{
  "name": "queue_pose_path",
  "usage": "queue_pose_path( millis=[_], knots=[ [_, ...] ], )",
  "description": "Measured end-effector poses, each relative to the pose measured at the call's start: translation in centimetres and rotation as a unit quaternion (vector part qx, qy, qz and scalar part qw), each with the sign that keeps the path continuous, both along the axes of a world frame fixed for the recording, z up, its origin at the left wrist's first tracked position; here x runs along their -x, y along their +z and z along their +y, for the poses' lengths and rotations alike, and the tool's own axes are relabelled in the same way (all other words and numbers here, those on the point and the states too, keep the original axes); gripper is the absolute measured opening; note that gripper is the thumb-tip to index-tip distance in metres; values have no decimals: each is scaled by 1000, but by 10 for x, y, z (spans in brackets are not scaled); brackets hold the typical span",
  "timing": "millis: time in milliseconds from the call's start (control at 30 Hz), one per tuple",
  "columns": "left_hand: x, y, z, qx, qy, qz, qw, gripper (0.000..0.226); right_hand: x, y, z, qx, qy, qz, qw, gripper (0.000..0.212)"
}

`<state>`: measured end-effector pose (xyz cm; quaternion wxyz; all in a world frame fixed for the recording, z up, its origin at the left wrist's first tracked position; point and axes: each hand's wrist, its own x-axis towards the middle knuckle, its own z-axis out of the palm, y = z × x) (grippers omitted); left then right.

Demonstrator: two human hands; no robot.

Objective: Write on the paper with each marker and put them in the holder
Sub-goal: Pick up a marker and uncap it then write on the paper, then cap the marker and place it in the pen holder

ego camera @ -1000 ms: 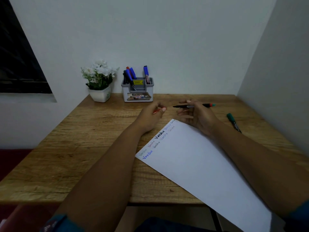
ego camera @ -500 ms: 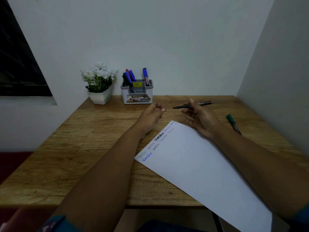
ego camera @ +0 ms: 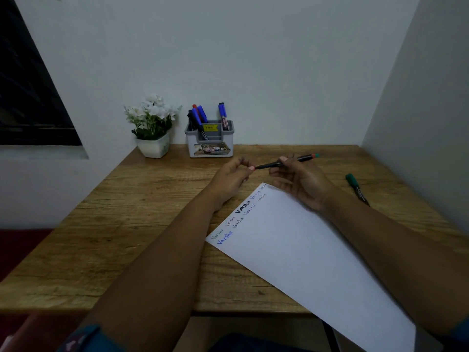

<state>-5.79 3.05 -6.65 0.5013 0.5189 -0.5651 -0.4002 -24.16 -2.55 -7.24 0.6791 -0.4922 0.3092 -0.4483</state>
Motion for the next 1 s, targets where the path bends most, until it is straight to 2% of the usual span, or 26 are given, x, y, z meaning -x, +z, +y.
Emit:
queue_pose_path(
  millis=[133,267,333,400,433,533,600,667,733,833,1000],
  knots=[
    [-1,-3,-2,3,-4,-23,1000,3,0,-2,3,28,0,27,999,4],
    [-3,-7,-4,30,0,-44,999,8,0,-3,7,47,1,54,997,16],
    [-5,-8,-4,39,-1,-40,998,11,-1,-2,8,39,3,38,998,15],
    [-8,-8,-6,42,7,-23,999,11,1,1,6,33,-14,21,999,5],
    [-10,-8,-7,41,12,-14,999,11,2,2,3,38,-29,20,999,9],
    [-11,-8,-9,36,10,-24,999,9,6,0,1,110,-40,93,989,18],
    [-9,-10,-8,39,6,-53,998,18,7,-3,3,213,-48,223,950,22],
    [-8,-11,-8,46,15,-70,996,25,6,-4,3,316,-63,342,883,28],
    [-8,-11,-8,57,23,-67,996,26,7,-4,-1,376,-78,403,831,28],
    [-8,-12,-9,62,27,-66,996,22,8,-1,-3,448,-87,421,784,23],
    [-10,-10,-8,71,25,-89,993,17,6,-1,-4,486,-79,412,767,20]
  ],
)
